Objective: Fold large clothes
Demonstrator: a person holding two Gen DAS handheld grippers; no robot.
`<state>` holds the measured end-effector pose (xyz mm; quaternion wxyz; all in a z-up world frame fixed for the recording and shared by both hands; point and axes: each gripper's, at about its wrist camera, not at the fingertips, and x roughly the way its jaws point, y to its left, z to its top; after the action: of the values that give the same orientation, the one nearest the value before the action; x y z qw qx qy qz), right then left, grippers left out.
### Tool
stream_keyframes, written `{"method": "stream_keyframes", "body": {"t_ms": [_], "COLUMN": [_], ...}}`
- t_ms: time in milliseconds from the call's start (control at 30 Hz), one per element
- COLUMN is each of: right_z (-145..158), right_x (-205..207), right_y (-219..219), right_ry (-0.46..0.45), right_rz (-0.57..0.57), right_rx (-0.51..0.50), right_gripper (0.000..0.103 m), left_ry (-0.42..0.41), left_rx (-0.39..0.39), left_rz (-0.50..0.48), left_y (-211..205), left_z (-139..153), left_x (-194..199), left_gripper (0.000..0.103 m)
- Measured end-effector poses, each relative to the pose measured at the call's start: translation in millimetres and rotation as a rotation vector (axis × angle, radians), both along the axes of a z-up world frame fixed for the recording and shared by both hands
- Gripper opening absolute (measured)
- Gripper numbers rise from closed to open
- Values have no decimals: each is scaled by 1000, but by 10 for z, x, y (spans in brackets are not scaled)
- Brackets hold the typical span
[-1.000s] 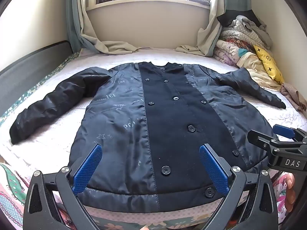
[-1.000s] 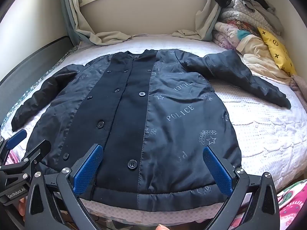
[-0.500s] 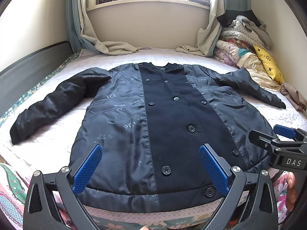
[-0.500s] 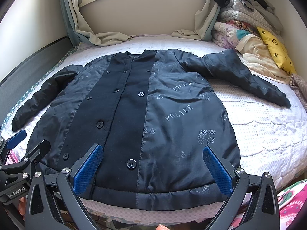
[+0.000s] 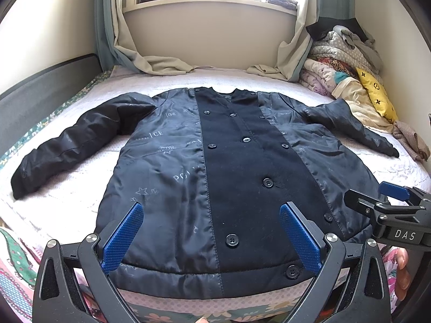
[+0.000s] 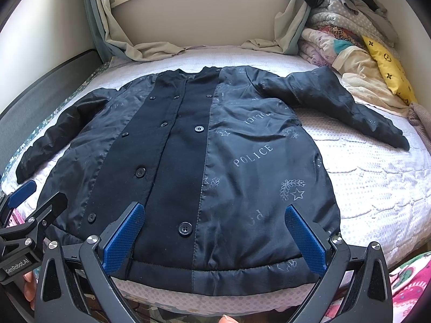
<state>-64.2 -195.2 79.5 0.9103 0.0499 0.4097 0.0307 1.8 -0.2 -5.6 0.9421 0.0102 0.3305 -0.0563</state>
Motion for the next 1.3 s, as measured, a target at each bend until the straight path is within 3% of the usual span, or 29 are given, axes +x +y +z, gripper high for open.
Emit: {"method": "stream_keyframes", "body": {"t_ms": [433, 733, 1000, 1133, 1300], "right_z": [-21, 208, 691, 805, 851], "right_x": [29, 199, 826, 1151, 1516], "right_y": [0, -152, -257, -197, -73], "right_ry": [50, 116, 118, 140, 88], "right_rz": [9, 49, 49, 58, 90], "right_rx": [-6, 143, 127, 117, 61], "right_gripper": [103, 103, 103, 103, 103], "left_ry": [13, 57, 48, 52, 69], "left_rx": [-17, -8, -15, -35, -63], "left_rz": [14, 62, 98, 133, 172], "left_y": [51, 260, 558, 737, 922], "left_z": [3, 235, 594, 738, 809], "left_x": [18, 162, 542, 792, 1105], "left_gripper": [102, 102, 102, 102, 102]}}
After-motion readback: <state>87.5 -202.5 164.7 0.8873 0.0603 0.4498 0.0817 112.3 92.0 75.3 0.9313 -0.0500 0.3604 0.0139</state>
